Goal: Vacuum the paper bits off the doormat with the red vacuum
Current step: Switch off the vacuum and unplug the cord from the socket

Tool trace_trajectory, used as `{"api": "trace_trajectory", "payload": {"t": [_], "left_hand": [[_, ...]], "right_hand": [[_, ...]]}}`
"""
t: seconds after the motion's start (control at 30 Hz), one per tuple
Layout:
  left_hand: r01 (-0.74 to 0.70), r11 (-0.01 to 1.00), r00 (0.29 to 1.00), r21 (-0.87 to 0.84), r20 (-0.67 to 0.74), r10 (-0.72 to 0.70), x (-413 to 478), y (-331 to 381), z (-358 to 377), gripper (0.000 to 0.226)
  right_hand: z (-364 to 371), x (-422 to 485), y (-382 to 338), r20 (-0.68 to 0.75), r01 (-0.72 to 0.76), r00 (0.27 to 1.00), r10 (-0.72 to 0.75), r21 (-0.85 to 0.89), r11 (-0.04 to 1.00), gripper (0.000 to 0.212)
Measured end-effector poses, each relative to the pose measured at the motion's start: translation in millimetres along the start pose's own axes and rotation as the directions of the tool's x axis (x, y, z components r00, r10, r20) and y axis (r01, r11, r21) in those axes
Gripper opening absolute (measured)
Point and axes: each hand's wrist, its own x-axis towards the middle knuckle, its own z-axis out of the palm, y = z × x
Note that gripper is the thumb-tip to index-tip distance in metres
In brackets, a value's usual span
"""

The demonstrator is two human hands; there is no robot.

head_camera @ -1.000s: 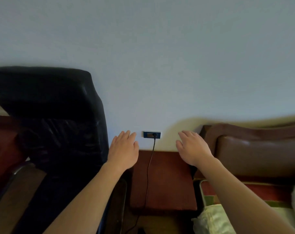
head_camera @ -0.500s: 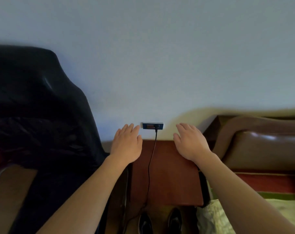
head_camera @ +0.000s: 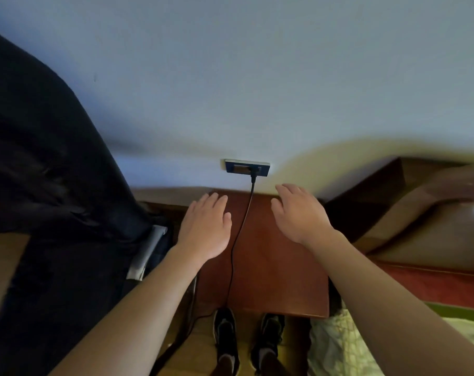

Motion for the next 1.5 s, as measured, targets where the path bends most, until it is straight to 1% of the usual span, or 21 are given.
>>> {"api": "trace_trajectory", "payload": {"t": [0.13, 0.27, 0.47, 0.63, 0.77, 0.9, 1.03, 1.13, 1.23, 1.33, 1.43, 1.5], "left_hand": [[-0.003, 0.999, 0.999, -0.044, 0.033, 0.004, 15, -1, 27, 0.054], [0.006, 0.994, 0.998, -0.112, 0.056, 0.001, 26, -2, 48, 0.055], [0.043, 0.952, 0.991, -0.304, 0.136, -0.001, 36, -7, 66, 0.057], [0.005, 0.951, 0.99, -0.308, 0.137, 0.039, 41, -4, 81, 0.056], [0.008, 0.941, 0.993, -0.337, 0.11, 0.031, 42, -1, 90, 0.048], [0.016, 0.9, 0.996, -0.437, 0.084, 0.024, 42, -2, 95, 0.028], [0.042, 0.859, 0.996, -0.51, 0.086, 0.002, 41, -2, 97, 0.022], [0.041, 0.847, 0.997, -0.53, 0.08, 0.002, 41, -2, 98, 0.023], [0.048, 0.837, 0.997, -0.545, 0.082, -0.004, 41, -3, 98, 0.023], [0.053, 0.826, 0.997, -0.562, 0.081, -0.009, 41, -5, 99, 0.024], [0.065, 0.809, 0.996, -0.584, 0.087, -0.018, 40, -7, 100, 0.023], [0.077, 0.796, 0.995, -0.6, 0.093, -0.027, 41, -7, 99, 0.022]], "right_hand": [[20, 22, 4, 0.038, -0.017, 0.999, 0.015, 0.053, 0.998, 0.047], [35, 43, 4, 0.043, -0.032, 0.999, 0.028, 0.098, 0.995, 0.044], [44, 57, 6, 0.058, -0.048, 0.998, 0.041, 0.134, 0.99, 0.046], [48, 60, 10, 0.052, -0.049, 0.998, 0.041, 0.164, 0.985, 0.043], [49, 64, 11, 0.055, -0.051, 0.998, 0.042, 0.18, 0.982, 0.042], [51, 67, 10, 0.057, -0.059, 0.997, 0.048, 0.199, 0.978, 0.042], [55, 72, 5, 0.055, -0.084, 0.996, 0.072, 0.271, 0.959, 0.04], [60, 79, 0, 0.033, -0.13, 0.991, 0.129, 0.416, 0.9, 0.032], [63, 86, -6, 0.024, -0.169, 0.983, 0.184, 0.524, 0.835, 0.039], [65, 94, -11, 0.026, -0.206, 0.97, 0.241, 0.614, 0.762, 0.039], [70, 103, -17, 0.036, -0.226, 0.955, 0.295, 0.733, 0.641, 0.037], [74, 108, -21, 0.066, -0.246, 0.938, 0.34, 0.818, 0.52, 0.029]]}}
